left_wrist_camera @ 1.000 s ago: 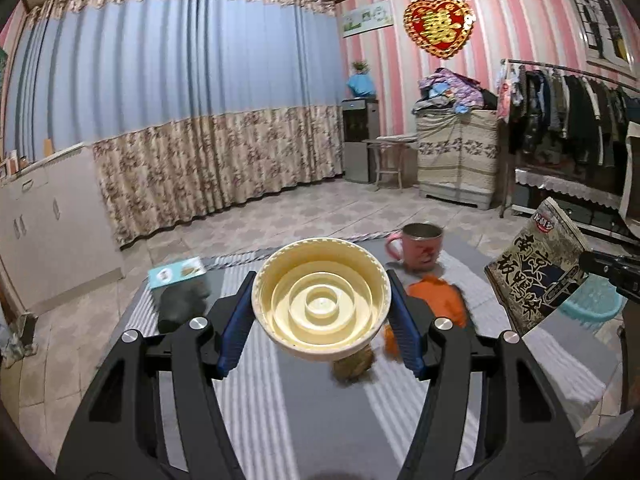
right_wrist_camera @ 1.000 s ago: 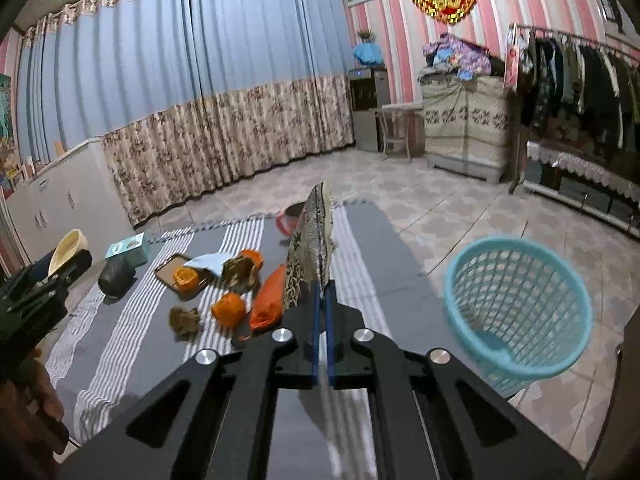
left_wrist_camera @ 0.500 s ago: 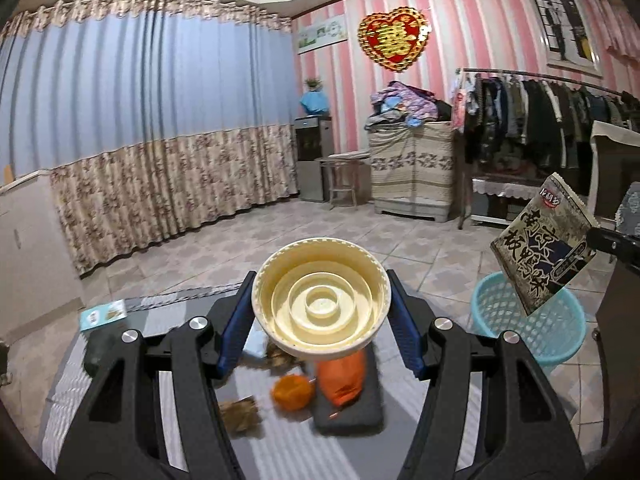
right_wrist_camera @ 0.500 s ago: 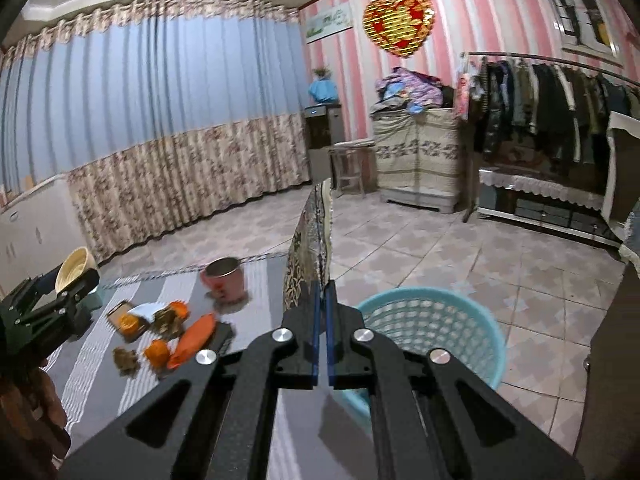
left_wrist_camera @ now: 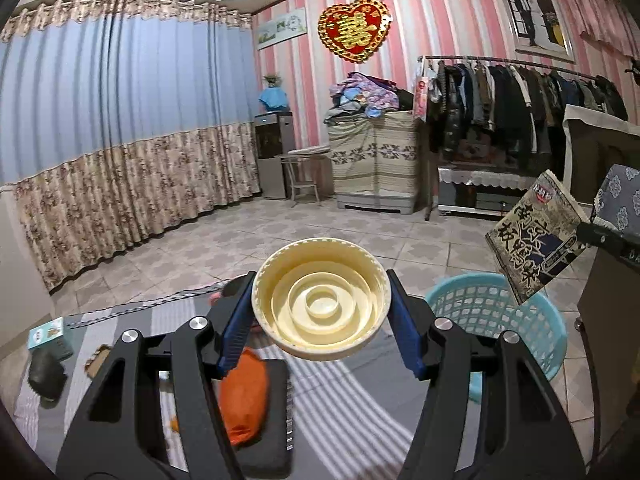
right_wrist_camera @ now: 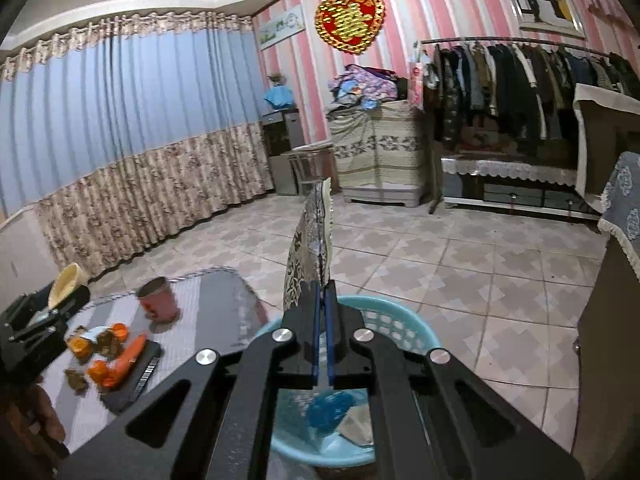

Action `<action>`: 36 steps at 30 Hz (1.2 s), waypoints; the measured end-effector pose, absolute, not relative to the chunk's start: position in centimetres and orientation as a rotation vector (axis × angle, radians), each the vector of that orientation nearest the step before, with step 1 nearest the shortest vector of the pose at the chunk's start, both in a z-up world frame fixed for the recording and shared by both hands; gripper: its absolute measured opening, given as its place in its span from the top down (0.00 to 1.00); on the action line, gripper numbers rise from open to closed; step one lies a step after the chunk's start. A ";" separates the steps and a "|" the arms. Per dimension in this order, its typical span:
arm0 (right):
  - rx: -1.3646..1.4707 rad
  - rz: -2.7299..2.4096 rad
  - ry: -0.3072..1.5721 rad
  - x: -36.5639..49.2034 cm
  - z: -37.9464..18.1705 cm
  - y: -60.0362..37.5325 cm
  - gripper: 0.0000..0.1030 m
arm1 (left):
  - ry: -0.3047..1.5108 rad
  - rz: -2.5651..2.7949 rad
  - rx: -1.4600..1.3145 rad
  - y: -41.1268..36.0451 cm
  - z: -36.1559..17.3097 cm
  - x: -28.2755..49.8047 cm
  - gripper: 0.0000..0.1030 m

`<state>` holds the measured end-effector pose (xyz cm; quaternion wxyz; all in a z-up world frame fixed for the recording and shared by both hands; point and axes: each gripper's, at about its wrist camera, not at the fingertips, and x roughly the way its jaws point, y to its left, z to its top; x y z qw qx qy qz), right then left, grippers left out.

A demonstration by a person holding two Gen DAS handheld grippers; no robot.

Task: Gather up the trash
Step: 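Carry the cream lid and printed snack bag in both tools over the basket, then open the left tool to drop the lid while the right tool drops the snack bag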

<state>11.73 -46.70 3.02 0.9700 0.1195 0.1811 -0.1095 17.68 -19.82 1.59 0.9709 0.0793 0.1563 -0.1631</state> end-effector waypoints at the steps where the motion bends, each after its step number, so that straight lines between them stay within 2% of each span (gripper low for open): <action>1: 0.251 -0.230 0.371 11.9 2.3 -47.3 0.97 | 0.317 -0.335 0.160 -20.2 1.3 17.8 0.41; 10: 0.243 -0.259 0.464 15.0 -2.3 -49.7 0.97 | 0.381 -0.424 0.137 -25.6 -1.9 21.2 0.41; 20: 0.259 -0.306 0.494 14.6 -4.3 -51.7 0.97 | 0.469 -0.558 0.126 -31.8 -5.5 23.6 0.41; 25: 0.267 -0.304 0.498 14.6 -4.7 -52.1 0.97 | 0.535 -0.592 0.118 -32.6 -7.2 25.2 0.41; 29: 0.252 -0.302 0.507 14.8 -5.0 -52.0 0.97 | 0.519 -0.586 0.163 -33.3 -7.9 25.0 0.41; 30: 0.251 -0.300 0.508 14.8 -5.0 -52.0 0.97 | 0.511 -0.579 0.180 -33.5 -8.1 24.8 0.40; 32: 0.252 -0.297 0.513 15.1 -5.2 -51.7 0.97 | 0.494 -0.570 0.202 -33.7 -8.2 24.4 0.28; 36: 0.250 -0.296 0.530 15.4 -5.6 -51.6 0.97 | 0.468 -0.573 0.202 -33.6 -8.1 24.0 0.22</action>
